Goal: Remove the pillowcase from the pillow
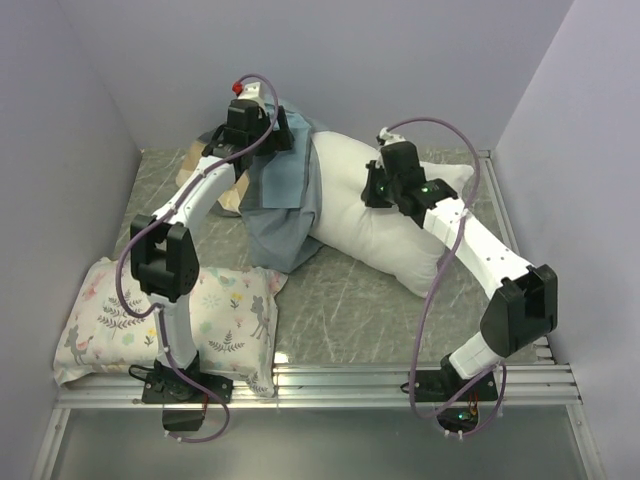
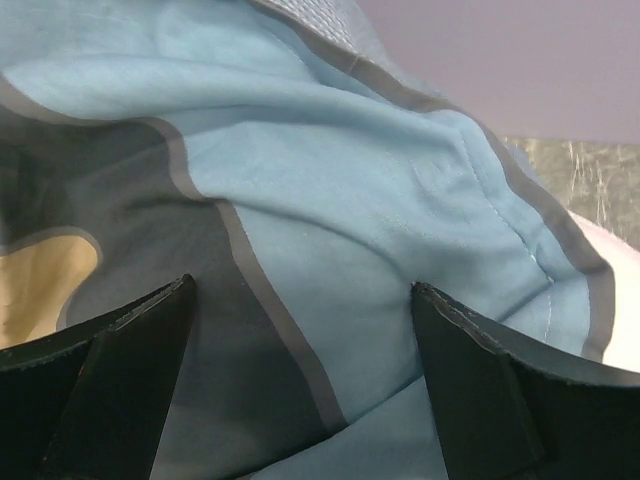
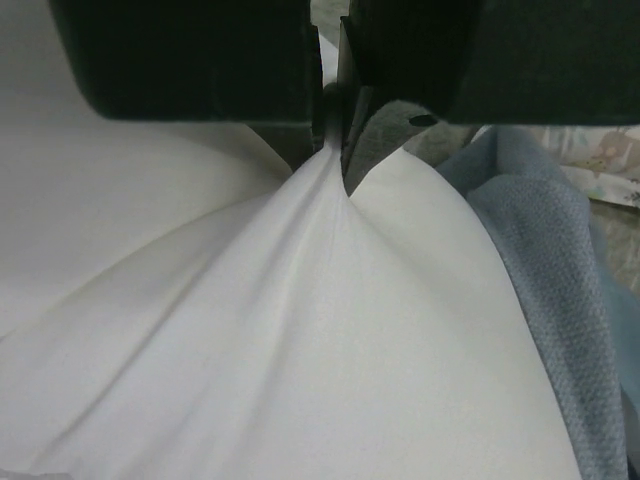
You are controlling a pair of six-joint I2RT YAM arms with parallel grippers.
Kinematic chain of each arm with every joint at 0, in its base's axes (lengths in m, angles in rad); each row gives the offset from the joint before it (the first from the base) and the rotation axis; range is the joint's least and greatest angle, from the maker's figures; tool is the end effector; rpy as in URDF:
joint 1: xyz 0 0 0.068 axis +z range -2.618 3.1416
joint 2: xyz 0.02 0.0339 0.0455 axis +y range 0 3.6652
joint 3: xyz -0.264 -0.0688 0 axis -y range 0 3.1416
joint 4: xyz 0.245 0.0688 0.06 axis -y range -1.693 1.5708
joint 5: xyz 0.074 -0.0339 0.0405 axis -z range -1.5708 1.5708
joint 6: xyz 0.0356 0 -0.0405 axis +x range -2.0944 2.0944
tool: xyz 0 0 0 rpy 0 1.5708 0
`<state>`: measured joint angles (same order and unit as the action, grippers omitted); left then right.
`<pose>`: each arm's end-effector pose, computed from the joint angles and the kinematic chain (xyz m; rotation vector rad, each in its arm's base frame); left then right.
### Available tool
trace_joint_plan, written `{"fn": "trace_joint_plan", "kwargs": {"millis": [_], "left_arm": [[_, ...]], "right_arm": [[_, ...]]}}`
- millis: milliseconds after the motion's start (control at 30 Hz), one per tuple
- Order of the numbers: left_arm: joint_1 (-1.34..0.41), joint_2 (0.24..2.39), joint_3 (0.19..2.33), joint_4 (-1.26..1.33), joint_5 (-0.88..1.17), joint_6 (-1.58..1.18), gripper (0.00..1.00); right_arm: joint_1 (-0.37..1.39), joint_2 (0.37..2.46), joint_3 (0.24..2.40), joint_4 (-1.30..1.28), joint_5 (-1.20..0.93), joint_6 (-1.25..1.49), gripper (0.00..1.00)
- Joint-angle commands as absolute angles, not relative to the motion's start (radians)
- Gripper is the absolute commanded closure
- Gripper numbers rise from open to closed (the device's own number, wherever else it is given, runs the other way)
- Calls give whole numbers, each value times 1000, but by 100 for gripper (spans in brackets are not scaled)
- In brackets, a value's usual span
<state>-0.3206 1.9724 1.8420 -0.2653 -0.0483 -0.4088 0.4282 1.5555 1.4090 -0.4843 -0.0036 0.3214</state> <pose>0.4513 -0.1481 0.3419 -0.1198 1.9874 -0.4280 0.3234 0.1478 0.3364 -0.1213 2.2305 0.4191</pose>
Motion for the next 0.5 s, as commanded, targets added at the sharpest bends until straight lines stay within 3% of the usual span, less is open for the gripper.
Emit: {"fn": "trace_joint_plan", "kwargs": {"millis": [0, 200, 333, 467], "left_arm": [[-318, 1967, 1862, -146, -83, -397, 5], [-318, 2000, 1890, -80, -60, -416, 5], [-318, 1956, 1793, 41, -32, -440, 4], [-318, 2019, 1894, -41, -23, -443, 4]], "right_arm": [[495, 1491, 1368, -380, 48, 281, 100], [558, 1465, 1298, -373, 98, 265, 100], [583, 1451, 1250, -359, 117, 265, 100], [607, 1450, 1239, -360, 137, 264, 100]]}}
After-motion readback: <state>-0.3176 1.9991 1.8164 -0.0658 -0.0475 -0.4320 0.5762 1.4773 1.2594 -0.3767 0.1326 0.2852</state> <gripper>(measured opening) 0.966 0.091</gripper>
